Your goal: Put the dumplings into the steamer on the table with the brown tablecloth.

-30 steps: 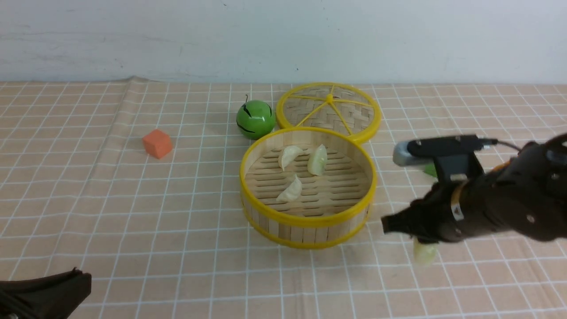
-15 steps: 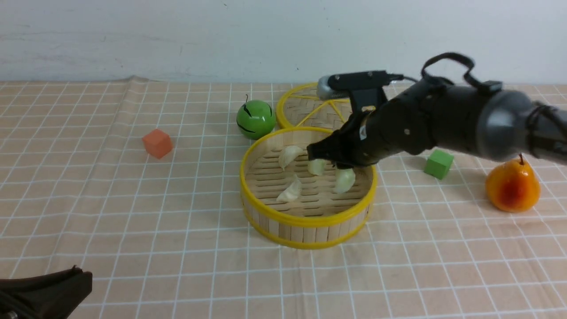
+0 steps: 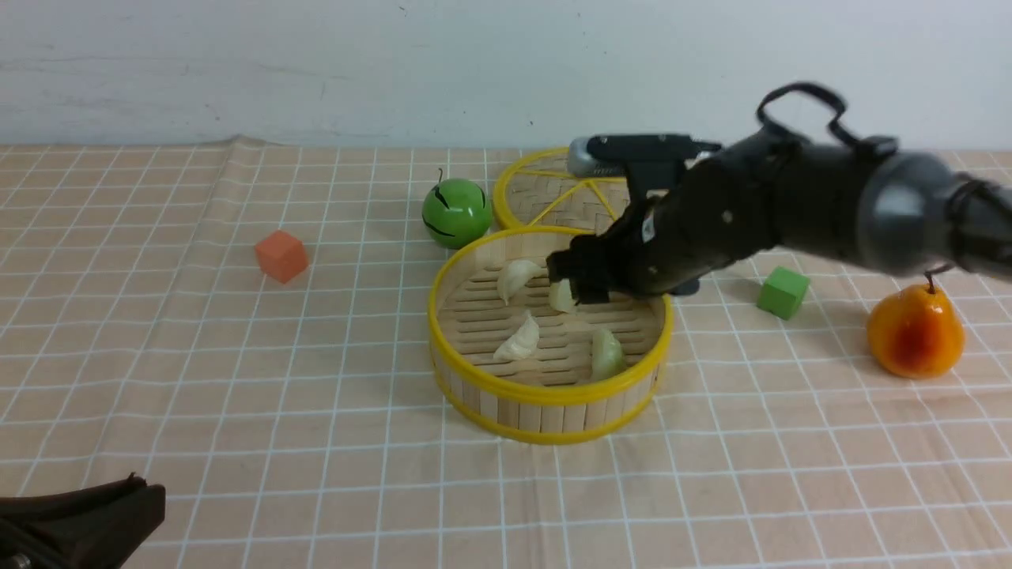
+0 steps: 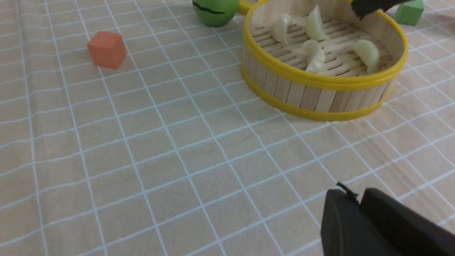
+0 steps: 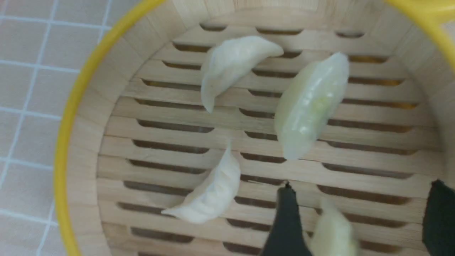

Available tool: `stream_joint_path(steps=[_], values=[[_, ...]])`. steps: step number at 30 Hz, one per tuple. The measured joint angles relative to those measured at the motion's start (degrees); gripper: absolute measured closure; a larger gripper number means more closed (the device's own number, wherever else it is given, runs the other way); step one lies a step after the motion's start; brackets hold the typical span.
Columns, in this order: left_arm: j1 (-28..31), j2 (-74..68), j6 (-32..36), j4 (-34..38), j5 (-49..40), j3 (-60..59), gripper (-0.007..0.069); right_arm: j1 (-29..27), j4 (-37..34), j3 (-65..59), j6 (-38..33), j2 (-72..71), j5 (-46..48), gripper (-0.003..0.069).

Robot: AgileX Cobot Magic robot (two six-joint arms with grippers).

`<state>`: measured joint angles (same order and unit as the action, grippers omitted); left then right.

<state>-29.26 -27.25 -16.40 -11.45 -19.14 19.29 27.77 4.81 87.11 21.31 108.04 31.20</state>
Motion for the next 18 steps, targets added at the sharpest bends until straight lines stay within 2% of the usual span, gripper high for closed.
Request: stream_joint_path(steps=[2, 6, 10, 14, 16, 17, 18], values=[[0.0, 0.0, 0.0, 0.0, 0.0, 0.0, 0.0554, 0.0, 0.8, 0.4, -3.6, -4.0, 3.7, 0.0157], [0.0, 0.0, 0.0, -0.9, 0.0, 0.0, 0.0551, 0.0, 1.9, 1.1, -17.6, -19.4, 17.1, 0.0179], [0.0, 0.0, 0.0, -2.4, -0.3, 0.0, 0.0550, 0.0, 1.9, -2.5, -21.7, -31.7, 23.9, 0.0223], [0.0, 0.0, 0.0, -2.6, -0.6, 0.0, 0.0550, 0.0, 1.9, -10.9, -22.2, -43.9, 23.2, 0.0274], [0.0, 0.0, 0.0, -2.6, -0.7, 0.0, 0.0551, 0.0, 1.9, -17.8, -22.2, -51.6, 19.2, 0.0302], [0.0, 0.0, 0.0, -2.6, -0.7, 0.0, 0.0551, 0.0, 1.8, -26.0, -22.3, -59.7, 12.3, 0.0333], [0.0, 0.0, 0.0, -2.6, -0.7, 0.0, 0.0551, 0.0, 1.8, -27.0, -22.3, -60.6, 12.3, 0.0333]])
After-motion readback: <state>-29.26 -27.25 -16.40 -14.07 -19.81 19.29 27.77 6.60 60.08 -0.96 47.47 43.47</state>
